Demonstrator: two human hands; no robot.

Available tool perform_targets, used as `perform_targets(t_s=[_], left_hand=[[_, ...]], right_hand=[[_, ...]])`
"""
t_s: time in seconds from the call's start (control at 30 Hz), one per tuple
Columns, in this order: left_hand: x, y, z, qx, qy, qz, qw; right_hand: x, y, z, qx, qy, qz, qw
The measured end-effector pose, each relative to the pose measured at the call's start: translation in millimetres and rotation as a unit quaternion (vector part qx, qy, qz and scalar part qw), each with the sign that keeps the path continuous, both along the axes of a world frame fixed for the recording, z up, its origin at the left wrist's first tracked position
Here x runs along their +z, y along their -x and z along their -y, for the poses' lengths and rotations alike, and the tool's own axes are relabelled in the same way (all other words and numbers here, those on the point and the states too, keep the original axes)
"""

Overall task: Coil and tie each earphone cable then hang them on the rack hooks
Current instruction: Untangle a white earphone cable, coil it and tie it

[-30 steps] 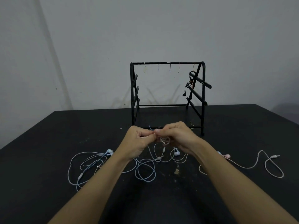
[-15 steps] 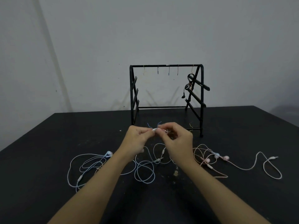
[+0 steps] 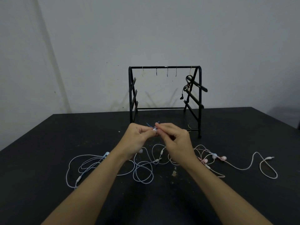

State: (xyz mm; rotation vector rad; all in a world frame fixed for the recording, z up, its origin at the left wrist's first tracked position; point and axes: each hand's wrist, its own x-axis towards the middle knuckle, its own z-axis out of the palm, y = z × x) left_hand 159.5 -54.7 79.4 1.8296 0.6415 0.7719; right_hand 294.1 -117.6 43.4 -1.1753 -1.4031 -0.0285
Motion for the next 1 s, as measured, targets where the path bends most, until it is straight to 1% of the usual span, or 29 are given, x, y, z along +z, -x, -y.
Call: perform_targets(t_s=[0.1, 0.2, 0.27, 0.33, 0.4, 0.5, 0.57, 0.63, 0.77, 0.87, 0.93, 1.0], left_hand=[[-1, 3, -4, -0.021, -0.001, 0.011, 1.000], [-1, 7, -6, -0.054, -0.001, 0.008, 0.999], [-2, 9, -6, -0.073, -0.014, 0.002, 0.997], [-4, 10, -6, -0.075, -0.026, -0.004, 0.997], [-6, 7, -5, -0.066, -0.012, 0.011, 0.998], [-1, 2, -6, -0.053, 0.036, 0.040, 0.997], [3, 1, -7, -0.061, 0.041, 0.042, 0.996], [3, 2, -6, -0.062, 0.038, 0.044, 0.996], [-2, 4, -6, -0.062, 0.033, 0.053, 0.996], [-3, 6, -7, -0.054, 0.011, 0.047, 0.997], [-3, 6, -8, -0.048, 0.020, 0.054, 0.997], [-2, 6, -9, -0.045, 0.032, 0.062, 0.997]], right_hand=[[7, -1, 4, 0.071, 0.074, -0.059, 0.993], [17, -5, 9, 0.135, 0.148, -0.114, 0.973], [23, -7, 11, 0.161, 0.191, -0.128, 0.960], [26, -10, 12, 0.161, 0.214, -0.111, 0.957], [28, -10, 11, 0.139, 0.197, -0.103, 0.965], [28, -6, 11, 0.109, 0.108, -0.180, 0.972], [27, -3, 13, 0.098, 0.068, -0.208, 0.971], [26, -1, 14, 0.084, 0.065, -0.198, 0.974], [32, -4, 13, 0.080, 0.115, -0.185, 0.973], [34, -8, 14, 0.048, 0.130, -0.109, 0.984], [36, -8, 15, 0.027, 0.111, -0.042, 0.993], [37, -6, 16, 0.025, 0.091, -0.015, 0.995]])
